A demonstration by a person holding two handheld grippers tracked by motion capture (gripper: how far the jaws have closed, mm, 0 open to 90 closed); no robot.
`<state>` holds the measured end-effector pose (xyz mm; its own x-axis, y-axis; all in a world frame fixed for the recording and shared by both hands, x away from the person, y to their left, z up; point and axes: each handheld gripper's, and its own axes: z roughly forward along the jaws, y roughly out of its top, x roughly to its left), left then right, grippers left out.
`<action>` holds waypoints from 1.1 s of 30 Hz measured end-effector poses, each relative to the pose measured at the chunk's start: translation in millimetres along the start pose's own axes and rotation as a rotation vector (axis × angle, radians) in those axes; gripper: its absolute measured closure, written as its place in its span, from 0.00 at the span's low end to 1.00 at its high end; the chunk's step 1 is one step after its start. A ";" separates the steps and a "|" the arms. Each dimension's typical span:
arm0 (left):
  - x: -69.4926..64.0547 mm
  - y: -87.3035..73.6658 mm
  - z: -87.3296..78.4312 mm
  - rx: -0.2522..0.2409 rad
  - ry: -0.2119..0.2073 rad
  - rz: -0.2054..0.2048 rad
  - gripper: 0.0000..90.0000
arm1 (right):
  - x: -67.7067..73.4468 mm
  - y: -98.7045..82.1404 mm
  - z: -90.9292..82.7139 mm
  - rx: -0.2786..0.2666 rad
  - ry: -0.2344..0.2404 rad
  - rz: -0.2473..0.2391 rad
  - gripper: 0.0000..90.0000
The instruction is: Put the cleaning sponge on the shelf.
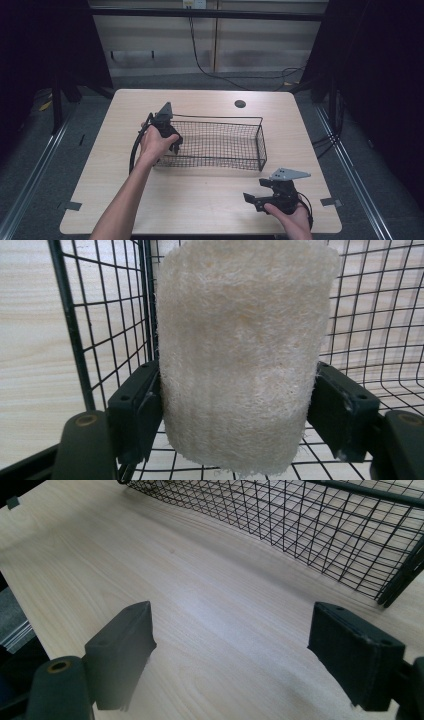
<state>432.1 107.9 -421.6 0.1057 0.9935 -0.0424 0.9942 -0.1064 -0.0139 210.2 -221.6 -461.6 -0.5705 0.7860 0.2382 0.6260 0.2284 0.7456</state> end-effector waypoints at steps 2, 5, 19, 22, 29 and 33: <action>-1.1 -0.1 0.7 -0.007 0.006 -0.006 0.32 | -0.1 0.1 0.1 0.000 0.000 -0.001 0.20; -1.6 -0.1 2.2 -0.002 0.015 -0.007 0.32 | 0.1 0.1 -0.1 -0.001 0.001 0.000 0.20; -0.5 -0.4 11.9 -0.011 0.017 -0.010 0.31 | 0.4 0.1 -0.1 -0.001 0.002 -0.004 0.20; -0.8 -0.4 12.7 -0.004 0.013 0.002 0.31 | -0.1 0.0 0.3 0.002 0.004 -0.009 0.20; -2.0 -0.8 14.6 0.002 0.003 0.025 0.31 | 0.8 0.2 0.2 0.000 0.007 -0.007 0.20; -1.5 -1.0 14.3 0.007 -0.009 0.020 0.30 | 0.5 0.2 0.4 0.001 0.008 -0.012 0.20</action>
<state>430.7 105.9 -435.9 0.1252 0.9908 -0.0519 0.9918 -0.1264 -0.0202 210.3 -221.0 -461.6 -0.5822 0.7785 0.2343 0.6194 0.2381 0.7481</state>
